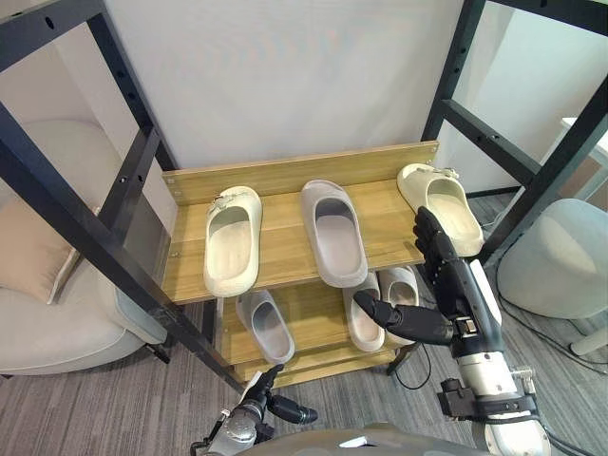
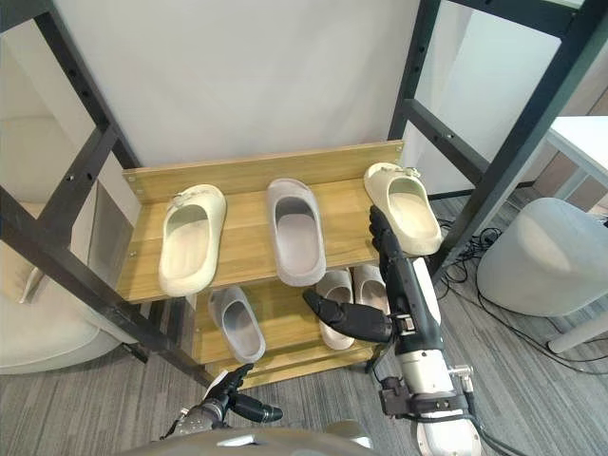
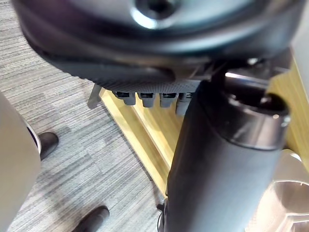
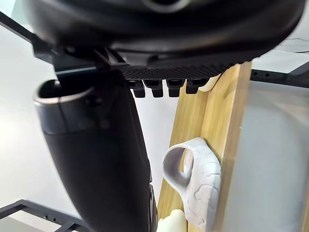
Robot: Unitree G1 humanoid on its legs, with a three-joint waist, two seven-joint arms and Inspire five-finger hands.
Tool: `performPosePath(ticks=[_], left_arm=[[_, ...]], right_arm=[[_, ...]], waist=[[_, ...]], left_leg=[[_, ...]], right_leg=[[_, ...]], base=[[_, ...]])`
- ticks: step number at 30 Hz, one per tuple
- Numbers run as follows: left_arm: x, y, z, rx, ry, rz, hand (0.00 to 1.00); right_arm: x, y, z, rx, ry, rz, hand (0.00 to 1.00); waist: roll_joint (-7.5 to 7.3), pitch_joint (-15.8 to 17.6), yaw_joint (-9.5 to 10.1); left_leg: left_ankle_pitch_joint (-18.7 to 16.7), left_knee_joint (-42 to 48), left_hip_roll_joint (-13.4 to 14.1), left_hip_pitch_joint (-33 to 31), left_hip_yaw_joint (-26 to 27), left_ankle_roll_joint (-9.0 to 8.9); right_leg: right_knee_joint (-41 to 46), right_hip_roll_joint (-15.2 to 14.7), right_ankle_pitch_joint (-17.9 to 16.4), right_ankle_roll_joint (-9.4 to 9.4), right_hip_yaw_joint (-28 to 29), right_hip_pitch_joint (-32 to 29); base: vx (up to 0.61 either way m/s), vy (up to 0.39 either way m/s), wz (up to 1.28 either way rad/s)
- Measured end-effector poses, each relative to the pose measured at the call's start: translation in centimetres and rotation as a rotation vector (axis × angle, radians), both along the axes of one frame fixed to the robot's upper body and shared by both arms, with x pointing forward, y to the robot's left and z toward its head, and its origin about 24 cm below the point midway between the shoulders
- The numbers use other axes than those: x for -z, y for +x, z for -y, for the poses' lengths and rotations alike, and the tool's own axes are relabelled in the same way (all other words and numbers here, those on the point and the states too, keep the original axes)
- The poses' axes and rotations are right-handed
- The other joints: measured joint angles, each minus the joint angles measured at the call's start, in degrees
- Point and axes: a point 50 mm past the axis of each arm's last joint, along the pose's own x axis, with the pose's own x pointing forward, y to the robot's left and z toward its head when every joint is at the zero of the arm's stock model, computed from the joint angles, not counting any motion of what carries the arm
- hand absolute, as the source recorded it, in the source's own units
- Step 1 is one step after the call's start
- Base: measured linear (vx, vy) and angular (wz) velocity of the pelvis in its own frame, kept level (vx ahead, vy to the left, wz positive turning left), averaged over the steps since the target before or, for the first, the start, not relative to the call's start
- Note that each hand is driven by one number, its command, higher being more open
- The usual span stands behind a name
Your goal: Organize the slippers on the shoe rack
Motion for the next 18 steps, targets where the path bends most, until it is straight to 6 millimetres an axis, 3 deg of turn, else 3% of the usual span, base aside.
performPosePath(ticks=[8,18], left_arm=[[0.0,0.2,-0.5,-0.099,-0.025,0.002,1.0],[-0.1,0.4,-1.3,-0.201,-0.043,0.009,1.0]], right_arm=[[-1.3,1.6,0.2,0.037,-0.023,0.107,1.0],[-2.0,3.9,2.2,0.143,-0.042,0.178,1.0]], waist=[[-0.3,-0.1,0.6],[-0.62,-0.1,1.44]], left_leg=[[0.0,-0.2,0.0,-0.6,-2.1,0.0],[0.3,-0.2,-0.3,-2.0,-4.8,0.28]], right_leg=[[-1.3,-0.2,0.0,-0.02,-2.1,1.1],[-2.0,-0.5,0.0,-0.07,-4.7,1.5]], base=[[0.02,-0.028,0.14],[0.01,-0.027,0.14]])
